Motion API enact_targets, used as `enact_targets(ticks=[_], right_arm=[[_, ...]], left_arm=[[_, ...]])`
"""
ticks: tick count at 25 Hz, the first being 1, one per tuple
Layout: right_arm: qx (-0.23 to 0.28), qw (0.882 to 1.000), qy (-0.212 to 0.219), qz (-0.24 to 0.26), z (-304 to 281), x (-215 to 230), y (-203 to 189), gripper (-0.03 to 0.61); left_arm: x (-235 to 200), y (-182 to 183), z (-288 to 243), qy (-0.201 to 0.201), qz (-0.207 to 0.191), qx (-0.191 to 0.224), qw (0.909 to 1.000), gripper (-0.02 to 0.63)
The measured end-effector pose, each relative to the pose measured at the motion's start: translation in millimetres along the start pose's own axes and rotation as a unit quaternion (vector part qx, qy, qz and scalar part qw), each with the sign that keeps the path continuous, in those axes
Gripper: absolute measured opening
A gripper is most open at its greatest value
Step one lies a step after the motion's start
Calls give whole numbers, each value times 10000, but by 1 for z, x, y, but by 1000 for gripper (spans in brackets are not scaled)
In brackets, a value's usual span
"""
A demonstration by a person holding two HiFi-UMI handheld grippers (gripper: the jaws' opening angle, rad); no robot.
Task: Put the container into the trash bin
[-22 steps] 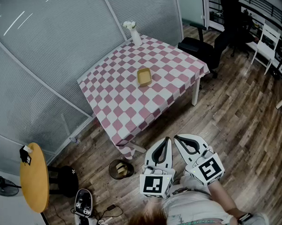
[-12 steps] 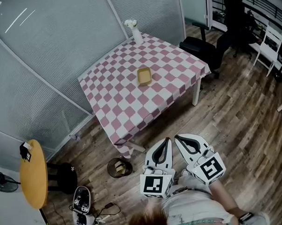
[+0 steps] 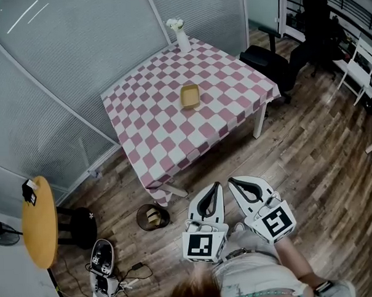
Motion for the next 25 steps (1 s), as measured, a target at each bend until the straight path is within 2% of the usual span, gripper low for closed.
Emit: enact_targets(ticks=[6, 10, 17, 25], right_arm=[[-68, 9998, -196, -5, -35, 17, -3, -6], [-20, 9991, -416, 38, -70, 32, -1, -6], [-4, 9972, -741, 15, -139, 55, 5, -6], [-144, 9964, -833, -26, -198, 65, 1, -6]], left_arm=[[-34, 7, -31, -130, 51, 5, 9999, 6], [-66, 15, -62, -370, 108, 18, 9993, 6], [-123, 35, -111, -775, -16, -45, 9970, 6], [-175, 42, -142, -929, 18, -186, 9955, 6]])
Point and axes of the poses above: the fingertips, and each gripper's own axes: z backward along the fingers, x to its right, y out of its top, the point moved 9 cm from there along z, backward along the fingers, and after that the axes turned 8 degrees about z, right-handed, at the moved point
